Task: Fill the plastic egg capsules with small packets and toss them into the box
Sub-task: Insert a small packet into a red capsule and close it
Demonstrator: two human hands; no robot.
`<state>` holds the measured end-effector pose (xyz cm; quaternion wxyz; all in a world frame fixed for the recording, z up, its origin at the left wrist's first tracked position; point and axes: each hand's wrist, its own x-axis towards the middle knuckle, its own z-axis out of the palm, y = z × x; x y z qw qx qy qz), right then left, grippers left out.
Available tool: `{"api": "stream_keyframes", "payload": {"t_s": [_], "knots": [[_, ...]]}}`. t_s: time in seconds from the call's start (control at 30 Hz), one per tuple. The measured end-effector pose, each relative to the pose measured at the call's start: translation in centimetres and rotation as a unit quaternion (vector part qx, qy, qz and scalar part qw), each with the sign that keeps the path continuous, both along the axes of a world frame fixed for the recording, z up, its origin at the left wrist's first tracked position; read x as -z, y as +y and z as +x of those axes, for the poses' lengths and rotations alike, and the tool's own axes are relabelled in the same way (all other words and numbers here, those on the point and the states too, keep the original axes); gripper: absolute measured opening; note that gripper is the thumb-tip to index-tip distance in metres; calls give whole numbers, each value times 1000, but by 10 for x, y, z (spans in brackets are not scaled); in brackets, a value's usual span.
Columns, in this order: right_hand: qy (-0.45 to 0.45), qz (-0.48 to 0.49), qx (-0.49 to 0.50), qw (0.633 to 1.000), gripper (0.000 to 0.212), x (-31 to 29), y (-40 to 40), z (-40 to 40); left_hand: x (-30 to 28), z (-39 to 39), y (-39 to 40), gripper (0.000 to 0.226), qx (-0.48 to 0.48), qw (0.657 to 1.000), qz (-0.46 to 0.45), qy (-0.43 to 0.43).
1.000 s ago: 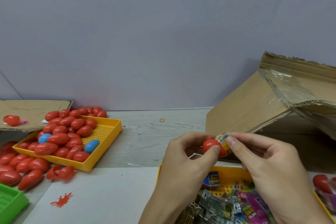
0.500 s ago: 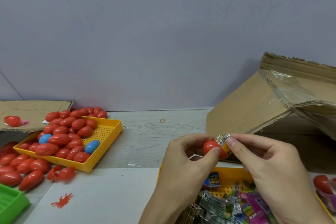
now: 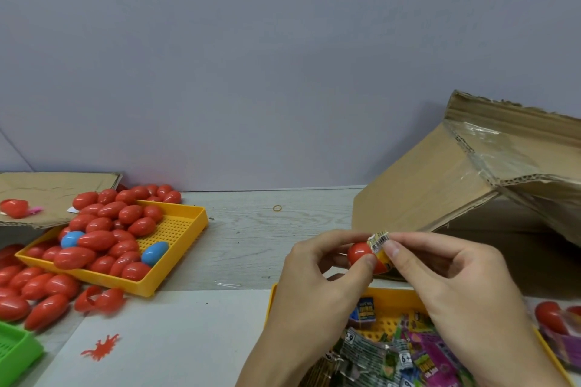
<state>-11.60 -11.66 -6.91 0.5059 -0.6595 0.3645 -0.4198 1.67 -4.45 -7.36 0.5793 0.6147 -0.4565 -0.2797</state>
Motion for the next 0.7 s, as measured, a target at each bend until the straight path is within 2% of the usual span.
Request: {"api": "stream_keyframes", "payload": {"t_s": [0.13,0.27,0.47,0.7], "knots": [[-5,-17,-2,1000,12,1,0,0,0,-2,-2,21,-1,1000,-14,18],[-10,-30,-26,999,12,1,0,0,1,2,-1,13,-9,1000,-11,3],[-61,-3,-26,998,17,1,-2,1,1,1,0,15,-26,1000,9,0],[-68,4,-55,996,18,-3,-2,0,0,2,2,15,-31,999,10,2]]}}
